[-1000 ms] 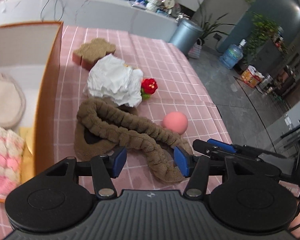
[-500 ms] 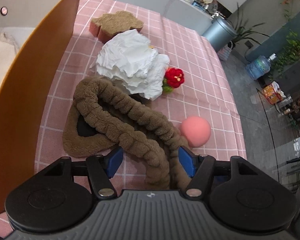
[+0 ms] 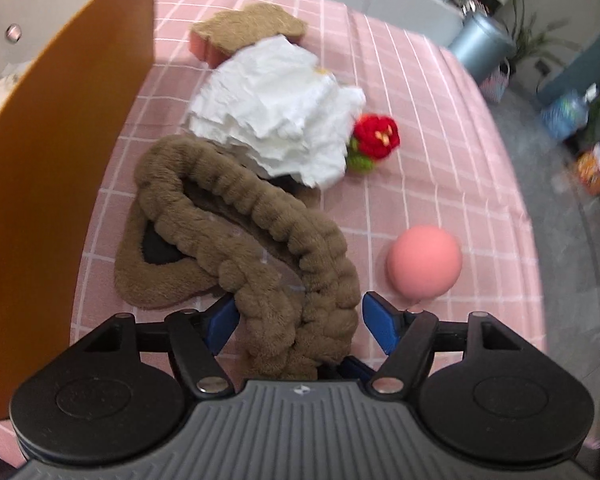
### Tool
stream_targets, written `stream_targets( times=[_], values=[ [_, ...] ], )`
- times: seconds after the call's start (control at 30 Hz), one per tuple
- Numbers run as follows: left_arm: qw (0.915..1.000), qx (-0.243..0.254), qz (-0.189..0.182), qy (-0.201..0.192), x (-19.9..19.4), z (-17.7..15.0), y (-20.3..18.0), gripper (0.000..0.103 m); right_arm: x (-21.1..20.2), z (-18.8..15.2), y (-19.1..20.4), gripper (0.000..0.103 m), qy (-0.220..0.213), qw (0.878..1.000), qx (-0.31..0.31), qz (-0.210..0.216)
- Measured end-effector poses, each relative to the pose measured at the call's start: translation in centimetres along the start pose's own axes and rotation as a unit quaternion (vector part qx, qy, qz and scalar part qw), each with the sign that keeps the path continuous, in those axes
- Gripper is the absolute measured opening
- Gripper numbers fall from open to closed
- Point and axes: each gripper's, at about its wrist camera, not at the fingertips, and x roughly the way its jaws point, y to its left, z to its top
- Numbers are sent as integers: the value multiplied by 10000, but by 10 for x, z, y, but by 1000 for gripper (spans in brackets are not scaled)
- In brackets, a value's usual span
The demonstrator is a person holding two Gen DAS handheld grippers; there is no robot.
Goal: Organize soft objects
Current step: 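Grasp the brown fuzzy braided loop with the left tool while the right tool moves to the tissues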
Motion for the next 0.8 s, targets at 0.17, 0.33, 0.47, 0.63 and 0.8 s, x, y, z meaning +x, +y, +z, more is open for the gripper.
stream_targets(
  times=[0.17, 0.33, 0.47, 0.63, 0.8],
  values=[
    [9999, 42, -46, 96, 6, -2, 7, 63, 1, 0, -2, 15, 38, 10000, 49, 19],
    [9994, 329, -46, 1, 5, -5, 7, 34, 3, 2, -1, 22, 43, 9999, 37, -106],
    [9988, 466, -148, -35, 3, -7, 10, 25, 3, 3, -7, 30, 18, 9997, 185, -174],
    [9969, 755, -136, -157, -7, -11, 8, 21, 4, 5, -8, 30, -30, 9995, 171, -262],
    [9939, 1022, -160, -394, -22, -15, 7, 20, -6, 5, -11, 33, -206, 9982, 289, -481]
  ],
)
